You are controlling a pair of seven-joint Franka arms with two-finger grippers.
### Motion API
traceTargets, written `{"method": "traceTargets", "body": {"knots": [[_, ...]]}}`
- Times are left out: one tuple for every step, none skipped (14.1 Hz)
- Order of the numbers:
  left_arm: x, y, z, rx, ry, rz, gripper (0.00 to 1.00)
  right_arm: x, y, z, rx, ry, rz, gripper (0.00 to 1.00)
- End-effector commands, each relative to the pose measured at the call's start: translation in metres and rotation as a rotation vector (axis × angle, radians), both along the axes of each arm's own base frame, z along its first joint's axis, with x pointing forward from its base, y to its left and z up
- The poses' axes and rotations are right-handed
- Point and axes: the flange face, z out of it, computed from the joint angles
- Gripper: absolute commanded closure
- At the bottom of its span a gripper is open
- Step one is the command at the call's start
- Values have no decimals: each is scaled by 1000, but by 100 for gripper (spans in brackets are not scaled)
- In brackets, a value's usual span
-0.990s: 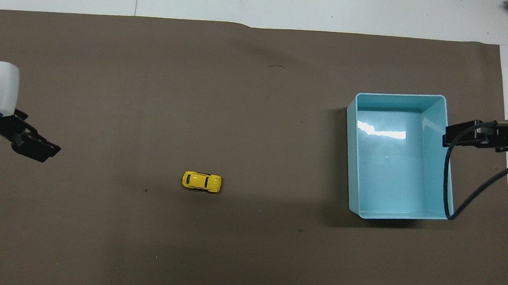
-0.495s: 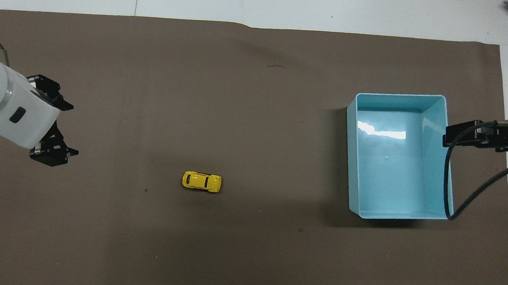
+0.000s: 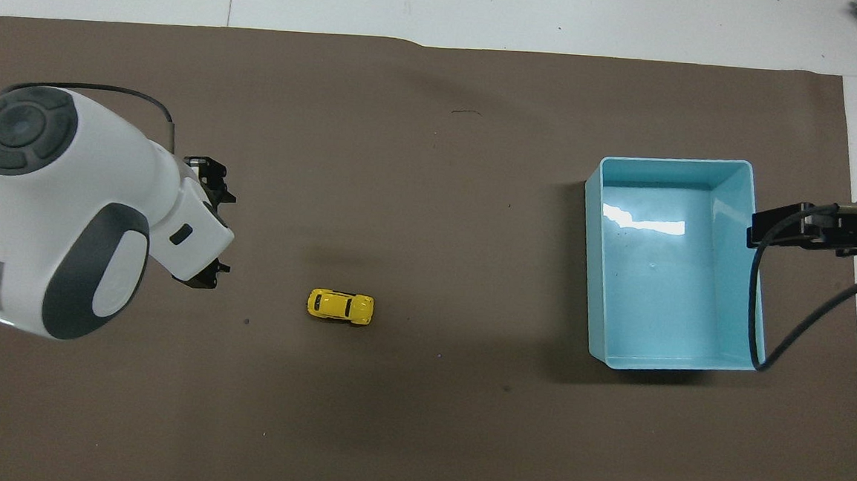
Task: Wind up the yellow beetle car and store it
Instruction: 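Move the left gripper toward the yellow toy car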
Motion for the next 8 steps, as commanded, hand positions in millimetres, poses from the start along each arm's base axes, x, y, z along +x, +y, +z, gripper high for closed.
{"method": "traceTargets", "body": {"knots": [[-9,-27,-37,-16,-29,-47,0,-4,-2,4,21,-4,-13,0],[-17,-36,-49,-17,-33,-53,0,-4,-2,4,21,-4,-12,0],[-25,-46,-61,-18,-38,-51,0,-4,-3,4,23,-4,-15,0],[-33,-55,-72,-25,-56,-56,0,-4,-3,4,23,-4,-15,0],[-40,-63,-83,-31,-70,-46,0,-4,-3,4,23,-4,-15,0],[-47,-70,-92,-33,-77,-43,0,-4,-2,4,23,-4,-13,0],[-52,-77,-101,-34,-79,-48,0,-4,-2,4,23,-4,-12,0],[-59,-87,-112,-32,-76,-46,0,-4,-4,4,23,-4,-16,0]]}}
